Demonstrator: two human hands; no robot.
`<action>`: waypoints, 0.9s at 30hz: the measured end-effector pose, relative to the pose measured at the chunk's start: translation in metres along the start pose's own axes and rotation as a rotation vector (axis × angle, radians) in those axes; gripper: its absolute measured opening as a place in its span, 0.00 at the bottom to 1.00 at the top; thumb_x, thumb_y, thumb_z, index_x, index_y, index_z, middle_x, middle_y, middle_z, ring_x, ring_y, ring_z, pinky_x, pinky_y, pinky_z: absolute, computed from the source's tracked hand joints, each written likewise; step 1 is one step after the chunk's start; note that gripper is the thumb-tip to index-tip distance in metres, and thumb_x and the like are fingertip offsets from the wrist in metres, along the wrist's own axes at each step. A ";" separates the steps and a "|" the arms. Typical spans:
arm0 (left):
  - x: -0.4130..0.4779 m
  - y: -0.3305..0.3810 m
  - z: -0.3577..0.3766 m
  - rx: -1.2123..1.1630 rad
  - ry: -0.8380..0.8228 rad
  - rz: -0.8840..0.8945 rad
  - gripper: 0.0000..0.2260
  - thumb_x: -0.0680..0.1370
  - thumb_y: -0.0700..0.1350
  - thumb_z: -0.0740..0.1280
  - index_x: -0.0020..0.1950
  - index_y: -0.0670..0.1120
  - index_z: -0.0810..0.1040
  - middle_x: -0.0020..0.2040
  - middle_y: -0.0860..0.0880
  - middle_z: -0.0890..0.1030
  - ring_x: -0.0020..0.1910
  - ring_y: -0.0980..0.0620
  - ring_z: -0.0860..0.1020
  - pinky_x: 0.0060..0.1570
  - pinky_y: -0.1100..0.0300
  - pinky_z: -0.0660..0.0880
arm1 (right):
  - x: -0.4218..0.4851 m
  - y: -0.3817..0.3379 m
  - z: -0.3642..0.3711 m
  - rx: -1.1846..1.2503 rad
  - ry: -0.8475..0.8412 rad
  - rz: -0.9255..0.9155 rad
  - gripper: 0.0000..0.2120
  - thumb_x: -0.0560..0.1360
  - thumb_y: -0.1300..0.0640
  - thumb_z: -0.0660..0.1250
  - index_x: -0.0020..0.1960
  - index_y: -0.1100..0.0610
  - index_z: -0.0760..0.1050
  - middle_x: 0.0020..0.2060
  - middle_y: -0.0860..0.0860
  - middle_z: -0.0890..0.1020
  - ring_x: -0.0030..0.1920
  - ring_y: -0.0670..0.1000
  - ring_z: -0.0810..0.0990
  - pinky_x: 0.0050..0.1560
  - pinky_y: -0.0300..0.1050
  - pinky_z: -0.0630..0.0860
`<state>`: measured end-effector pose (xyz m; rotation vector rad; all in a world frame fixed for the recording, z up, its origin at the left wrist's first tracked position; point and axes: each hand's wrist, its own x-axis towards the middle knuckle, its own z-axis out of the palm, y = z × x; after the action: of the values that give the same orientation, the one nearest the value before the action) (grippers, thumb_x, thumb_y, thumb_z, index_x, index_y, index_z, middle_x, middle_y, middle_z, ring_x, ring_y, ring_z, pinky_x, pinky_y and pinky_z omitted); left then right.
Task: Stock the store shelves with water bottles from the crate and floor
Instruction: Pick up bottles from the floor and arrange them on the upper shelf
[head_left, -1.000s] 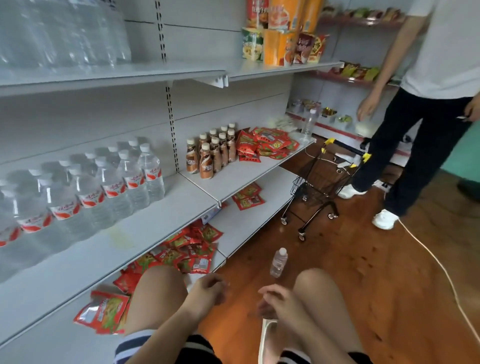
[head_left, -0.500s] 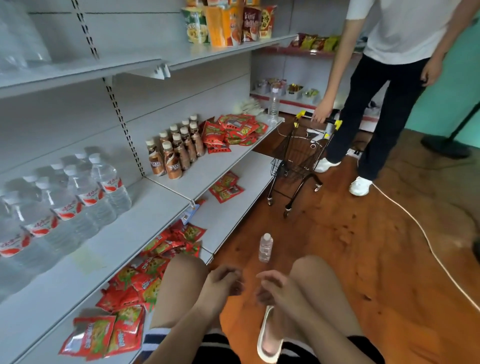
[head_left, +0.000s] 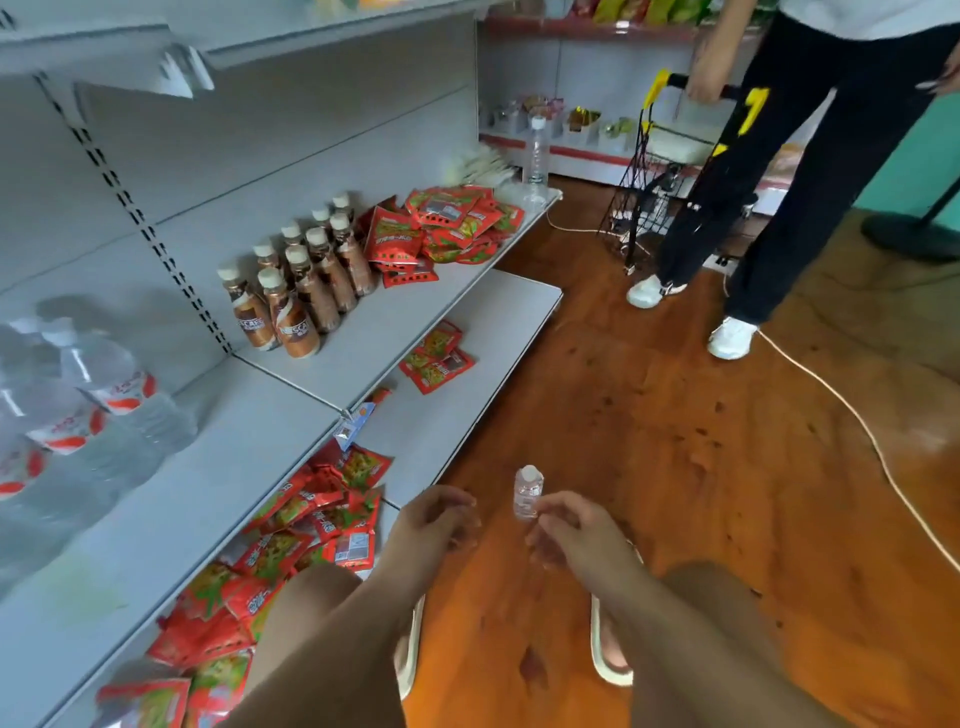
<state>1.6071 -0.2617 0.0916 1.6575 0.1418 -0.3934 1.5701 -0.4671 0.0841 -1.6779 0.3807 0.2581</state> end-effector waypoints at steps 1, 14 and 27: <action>0.011 0.002 0.002 0.015 -0.005 -0.008 0.06 0.80 0.33 0.65 0.49 0.41 0.80 0.35 0.48 0.84 0.32 0.50 0.80 0.37 0.58 0.77 | 0.012 0.001 -0.001 -0.014 -0.004 0.004 0.09 0.82 0.65 0.61 0.54 0.57 0.78 0.42 0.65 0.84 0.36 0.56 0.82 0.36 0.48 0.77; 0.182 -0.066 0.057 0.381 -0.175 -0.226 0.04 0.81 0.42 0.66 0.51 0.49 0.80 0.46 0.47 0.84 0.38 0.53 0.82 0.38 0.61 0.75 | 0.188 0.086 -0.031 -0.377 0.010 0.296 0.08 0.81 0.60 0.61 0.55 0.54 0.78 0.44 0.54 0.85 0.43 0.55 0.84 0.48 0.51 0.83; 0.272 -0.163 0.076 0.549 -0.193 -0.425 0.03 0.76 0.47 0.64 0.46 0.55 0.73 0.46 0.50 0.81 0.47 0.48 0.81 0.45 0.54 0.77 | 0.313 0.160 0.002 -1.097 -0.078 0.017 0.14 0.83 0.48 0.59 0.69 0.43 0.69 0.62 0.50 0.73 0.54 0.54 0.81 0.50 0.48 0.75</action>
<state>1.7950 -0.3523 -0.1585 2.1157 0.2596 -0.9792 1.7950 -0.5142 -0.1818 -2.7236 0.1859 0.6141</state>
